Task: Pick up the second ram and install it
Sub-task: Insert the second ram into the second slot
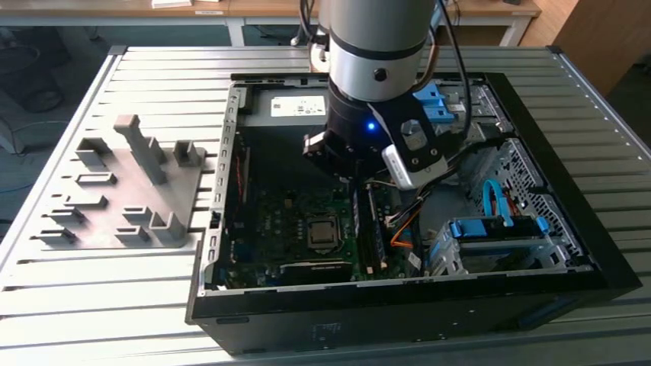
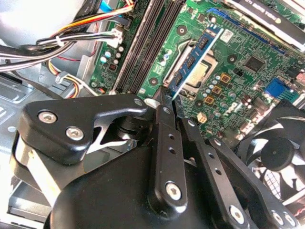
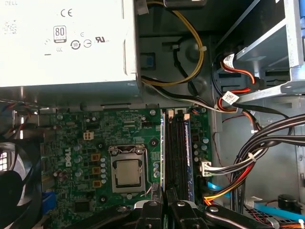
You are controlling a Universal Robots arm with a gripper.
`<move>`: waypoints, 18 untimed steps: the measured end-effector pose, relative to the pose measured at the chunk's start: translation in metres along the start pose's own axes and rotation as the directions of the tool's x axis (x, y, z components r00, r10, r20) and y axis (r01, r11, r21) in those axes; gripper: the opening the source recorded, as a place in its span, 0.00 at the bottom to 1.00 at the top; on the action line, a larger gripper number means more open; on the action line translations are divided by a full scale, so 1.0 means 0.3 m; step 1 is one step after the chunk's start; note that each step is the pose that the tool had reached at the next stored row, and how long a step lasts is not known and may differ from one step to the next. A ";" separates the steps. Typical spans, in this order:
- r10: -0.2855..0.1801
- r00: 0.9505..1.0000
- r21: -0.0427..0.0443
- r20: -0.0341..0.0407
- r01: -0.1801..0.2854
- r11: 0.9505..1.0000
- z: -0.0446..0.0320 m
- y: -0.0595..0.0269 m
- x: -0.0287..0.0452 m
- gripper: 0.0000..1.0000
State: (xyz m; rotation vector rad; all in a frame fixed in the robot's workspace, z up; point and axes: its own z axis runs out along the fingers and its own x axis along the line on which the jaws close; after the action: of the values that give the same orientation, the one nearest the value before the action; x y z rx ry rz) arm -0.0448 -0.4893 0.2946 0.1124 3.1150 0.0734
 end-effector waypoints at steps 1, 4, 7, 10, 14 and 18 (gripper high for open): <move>0.000 1.000 0.000 0.000 0.000 1.000 0.001 0.000 0.000 0.14; 0.000 1.000 0.000 0.000 0.000 1.000 0.005 0.000 0.000 0.14; 0.000 1.000 0.000 0.000 0.000 1.000 0.008 0.000 0.000 0.14; 0.000 1.000 0.000 0.000 0.000 1.000 0.011 -0.001 0.000 0.14; 0.000 1.000 0.000 0.000 0.000 1.000 0.014 -0.001 0.000 0.14; 0.000 1.000 0.000 0.000 0.000 1.000 0.018 -0.001 0.000 0.14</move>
State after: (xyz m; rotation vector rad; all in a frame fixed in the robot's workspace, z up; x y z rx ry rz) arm -0.0448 -0.4893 0.2893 0.1125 3.1149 0.0735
